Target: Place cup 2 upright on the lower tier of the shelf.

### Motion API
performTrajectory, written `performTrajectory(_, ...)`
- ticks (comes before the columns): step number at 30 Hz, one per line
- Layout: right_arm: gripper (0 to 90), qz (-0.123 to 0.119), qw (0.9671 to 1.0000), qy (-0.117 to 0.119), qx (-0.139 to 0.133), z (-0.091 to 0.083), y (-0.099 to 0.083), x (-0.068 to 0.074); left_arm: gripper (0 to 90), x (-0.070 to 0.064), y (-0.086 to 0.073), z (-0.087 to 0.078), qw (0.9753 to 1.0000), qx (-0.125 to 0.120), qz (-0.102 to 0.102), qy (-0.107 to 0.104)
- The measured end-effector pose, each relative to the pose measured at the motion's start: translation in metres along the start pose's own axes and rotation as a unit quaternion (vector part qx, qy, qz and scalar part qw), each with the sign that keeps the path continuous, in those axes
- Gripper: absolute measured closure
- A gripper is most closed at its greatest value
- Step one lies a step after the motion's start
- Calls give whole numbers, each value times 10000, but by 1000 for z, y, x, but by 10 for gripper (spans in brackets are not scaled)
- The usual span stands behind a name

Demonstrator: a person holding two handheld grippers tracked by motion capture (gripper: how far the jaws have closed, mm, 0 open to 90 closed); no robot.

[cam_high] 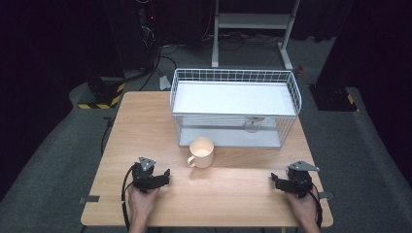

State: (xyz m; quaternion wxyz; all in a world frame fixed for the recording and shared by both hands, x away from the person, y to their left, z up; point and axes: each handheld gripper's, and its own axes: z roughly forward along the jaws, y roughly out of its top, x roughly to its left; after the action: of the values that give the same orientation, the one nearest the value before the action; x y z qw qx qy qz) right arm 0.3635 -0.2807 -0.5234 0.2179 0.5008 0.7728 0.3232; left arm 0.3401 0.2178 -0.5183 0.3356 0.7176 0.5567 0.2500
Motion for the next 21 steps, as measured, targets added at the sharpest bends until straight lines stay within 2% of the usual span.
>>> performTrajectory(1, 226, 0, 10000, 0, 0, 0, 0, 0, 146, 0, 0, 0, 10000, 0, 0, 0)
performTrajectory(2, 226, -12, 10000, -2, -4, 0, 0, 0, 146, -2, 0, -3, 9998, -33, -5, -185)
performTrajectory(3, 226, -12, 10000, -2, -4, 0, 0, 0, 144, -2, 0, -3, 9998, -33, -5, -185)
performTrajectory(4, 226, -11, 10000, -1, -3, 0, 0, 0, 142, -6, 0, -6, 9995, -49, 53, -312)
performTrajectory(8, 226, -7, 10000, -2, -3, 0, 0, 0, 124, -12, 1, -12, 9990, -81, 192, -408)
performTrajectory(9, 226, -7, 10000, -1, -3, 0, 0, 0, 122, -15, 1, -15, 9984, -131, 224, -504)
performTrajectory(10, 226, -7, 10000, -1, -3, 0, 0, 0, 119, -15, 1, -15, 9984, -131, 224, -504)
performTrajectory(12, 227, -8, 10000, -2, -3, 0, 0, 0, 118, -20, 0, -17, 9974, -180, 148, -677)
performTrajectory(15, 226, -4, 10000, -9, -3, 0, 0, 0, 114, -24, 1, -17, 9968, -147, 177, -762)
performTrajectory(21, 226, -12, 10000, -9, 0, 0, 0, 0, 112, -42, 7, -16, 9947, -120, 365, -950)
